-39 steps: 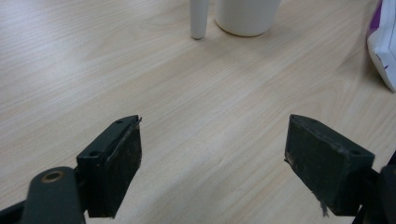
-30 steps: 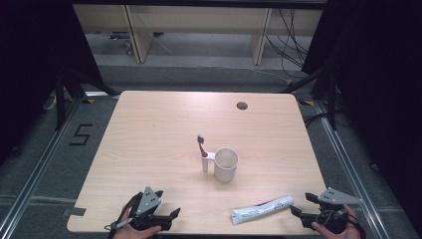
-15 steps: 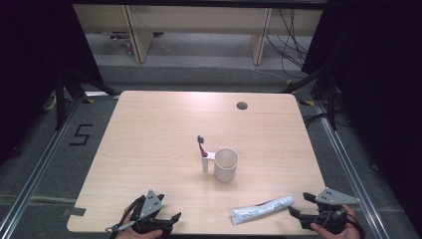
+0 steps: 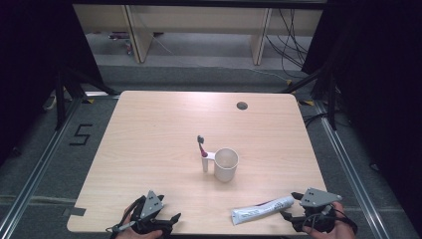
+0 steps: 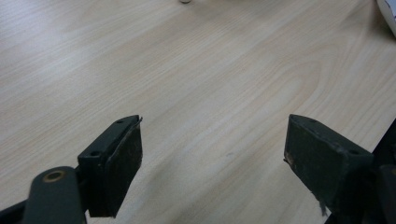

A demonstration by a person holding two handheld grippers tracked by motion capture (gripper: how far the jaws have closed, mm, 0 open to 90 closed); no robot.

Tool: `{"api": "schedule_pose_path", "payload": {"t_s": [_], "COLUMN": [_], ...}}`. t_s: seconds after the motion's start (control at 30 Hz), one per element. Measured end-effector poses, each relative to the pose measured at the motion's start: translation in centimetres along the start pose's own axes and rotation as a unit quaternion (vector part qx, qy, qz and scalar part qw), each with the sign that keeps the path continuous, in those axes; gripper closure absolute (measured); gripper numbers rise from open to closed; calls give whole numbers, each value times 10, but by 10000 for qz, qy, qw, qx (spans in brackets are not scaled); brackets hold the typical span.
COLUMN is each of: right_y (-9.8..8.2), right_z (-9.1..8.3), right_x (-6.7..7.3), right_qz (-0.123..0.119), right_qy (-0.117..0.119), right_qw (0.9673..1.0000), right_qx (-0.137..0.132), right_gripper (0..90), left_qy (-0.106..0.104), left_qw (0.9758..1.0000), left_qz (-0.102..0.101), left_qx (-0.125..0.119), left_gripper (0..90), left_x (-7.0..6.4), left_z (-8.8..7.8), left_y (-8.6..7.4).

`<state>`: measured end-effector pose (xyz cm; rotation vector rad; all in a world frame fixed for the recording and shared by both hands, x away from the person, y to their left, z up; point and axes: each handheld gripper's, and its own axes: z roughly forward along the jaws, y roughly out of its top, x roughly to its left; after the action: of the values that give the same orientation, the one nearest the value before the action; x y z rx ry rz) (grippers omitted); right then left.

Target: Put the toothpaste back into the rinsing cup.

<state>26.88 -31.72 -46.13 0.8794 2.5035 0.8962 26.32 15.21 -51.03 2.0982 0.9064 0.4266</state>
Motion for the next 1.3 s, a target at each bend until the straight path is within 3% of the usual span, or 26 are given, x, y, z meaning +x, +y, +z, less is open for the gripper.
{"api": "schedule_pose_path", "payload": {"t_s": [0.07, 0.1, 0.23, 0.3, 0.43, 0.53, 0.57, 0.6, 0.63, 0.8, 0.83, 0.97, 1.03, 1.07, 1.2, 1.3], "right_y": [2, 4, 14, 15, 22, 25, 29, 29, 32, 36, 38, 41, 43, 43, 47, 49], "right_z": [1, 4, 12, 15, 25, 29, 32, 32, 36, 41, 45, 48, 52, 52, 55, 57], "right_x": [1, 0, 6, 6, 11, 12, 13, 13, 15, 15, 16, 17, 18, 18, 18, 17], "right_qz": [-88, -299, -534, -629, -887, -975, -1158, -1158, -1240, -1432, -1576, -1606, -1742, -1742, -1898, -1953], "right_qy": [29, 51, 123, 108, 171, 249, 230, 230, 383, 381, 445, 539, 597, 597, 693, 710], "right_qw": [9999, 9995, 9978, 9974, 9940, 9927, 9901, 9901, 9881, 9836, 9804, 9781, 9739, 9739, 9683, 9660], "right_qx": [48, 61, 381, 326, 612, 659, 762, 762, 829, 1033, 1099, 1212, 1328, 1328, 1472, 1542], "right_gripper": [305, 308, 323, 324, 332, 332, 335, 335, 341, 348, 358, 368, 394, 394, 428, 444], "left_qy": [6, 11, 57, 61, 15, 47, 45, 45, 40, 43, 7, -6, -9, -9, -6, 2], "left_qw": [10000, 10000, 9999, 9999, 10000, 9999, 9999, 9999, 10000, 9999, 10000, 10000, 9999, 9999, 10000, 10000], "left_qz": [12, 15, 70, 74, 9, 72, 76, 76, 57, 65, 15, 2, 37, 37, 0, 3], "left_qx": [8, 10, 85, 78, 29, 88, 85, 85, 71, 90, 36, 70, 93, 93, 50, 62], "left_gripper": [191, 191, 191, 191, 191, 191, 192, 191, 192, 192, 191, 192, 192, 192, 191, 191], "left_x": [0, 0, 2, 3, 1, 2, 2, 2, 2, 2, 1, 1, 1, 1, 1, 0], "left_z": [0, 0, 0, 0, 0, 0, 0, 0, 0, 0, 1, 0, -1, -1, 0, -1], "left_y": [0, 0, -1, -1, -1, -1, -1, -1, -1, -1, -1, 0, -1, -1, 0, 0]}}
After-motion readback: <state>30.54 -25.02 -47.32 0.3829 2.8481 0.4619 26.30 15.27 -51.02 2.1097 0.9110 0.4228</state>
